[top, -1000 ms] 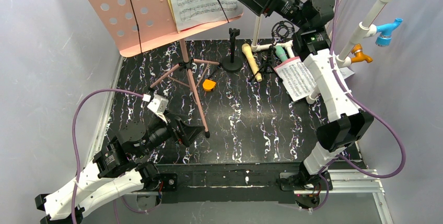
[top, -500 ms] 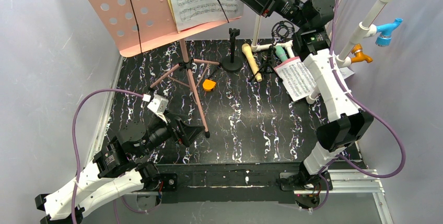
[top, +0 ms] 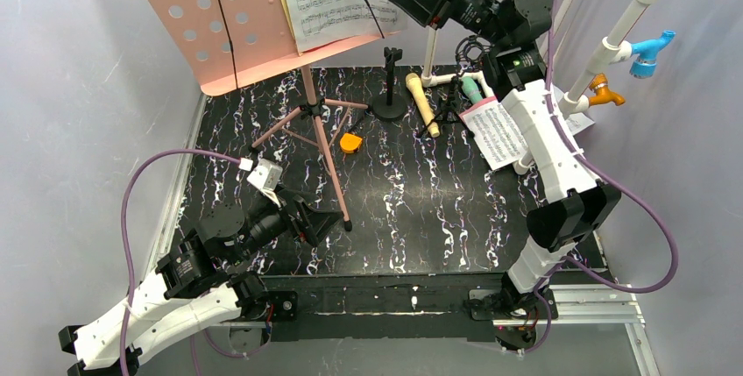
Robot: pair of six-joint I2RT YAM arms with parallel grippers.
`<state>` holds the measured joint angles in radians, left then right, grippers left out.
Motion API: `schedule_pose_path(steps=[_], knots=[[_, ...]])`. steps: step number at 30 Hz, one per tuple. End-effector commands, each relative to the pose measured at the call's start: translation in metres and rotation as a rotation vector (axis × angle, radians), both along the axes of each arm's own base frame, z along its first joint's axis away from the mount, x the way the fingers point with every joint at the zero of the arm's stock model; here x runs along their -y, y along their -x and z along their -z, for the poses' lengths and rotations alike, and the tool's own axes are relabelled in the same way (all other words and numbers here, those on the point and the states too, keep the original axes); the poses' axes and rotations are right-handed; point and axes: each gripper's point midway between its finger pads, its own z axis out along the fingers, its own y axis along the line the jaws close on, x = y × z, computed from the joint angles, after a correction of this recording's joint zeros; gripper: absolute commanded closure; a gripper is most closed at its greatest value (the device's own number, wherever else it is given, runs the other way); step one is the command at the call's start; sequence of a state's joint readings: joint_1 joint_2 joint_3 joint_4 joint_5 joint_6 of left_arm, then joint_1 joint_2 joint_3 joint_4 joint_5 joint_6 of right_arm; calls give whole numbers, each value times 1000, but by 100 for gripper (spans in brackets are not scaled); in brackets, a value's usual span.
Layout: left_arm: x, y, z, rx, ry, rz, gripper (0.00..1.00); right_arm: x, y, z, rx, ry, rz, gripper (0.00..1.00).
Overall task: Pack up the instrument practice props
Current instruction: Pick up the sheet music from the music stand.
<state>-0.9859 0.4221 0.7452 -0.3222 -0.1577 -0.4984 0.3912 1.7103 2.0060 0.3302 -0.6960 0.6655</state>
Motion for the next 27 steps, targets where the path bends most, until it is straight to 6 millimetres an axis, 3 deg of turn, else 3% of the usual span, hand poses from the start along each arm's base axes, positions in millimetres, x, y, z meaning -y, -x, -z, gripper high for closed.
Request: schedule_pose_path(steps=[1, 6, 9, 10, 27], knots=[[-5, 0, -4, 12, -2, -13, 0, 1, 10, -24, 113, -11, 17, 66], [-5, 1, -4, 11, 2, -11, 0, 1, 9, -26, 148, 6, 34, 72], [-5, 1, -4, 8, 1, -11, 0, 4, 10, -33, 205, 28, 65, 89], [-6, 1, -3, 7, -1, -11, 0, 6, 11, -38, 226, 33, 79, 98], [-8, 5, -2, 1, 23, -7, 0, 51, 4, -75, 336, 58, 353, 99]])
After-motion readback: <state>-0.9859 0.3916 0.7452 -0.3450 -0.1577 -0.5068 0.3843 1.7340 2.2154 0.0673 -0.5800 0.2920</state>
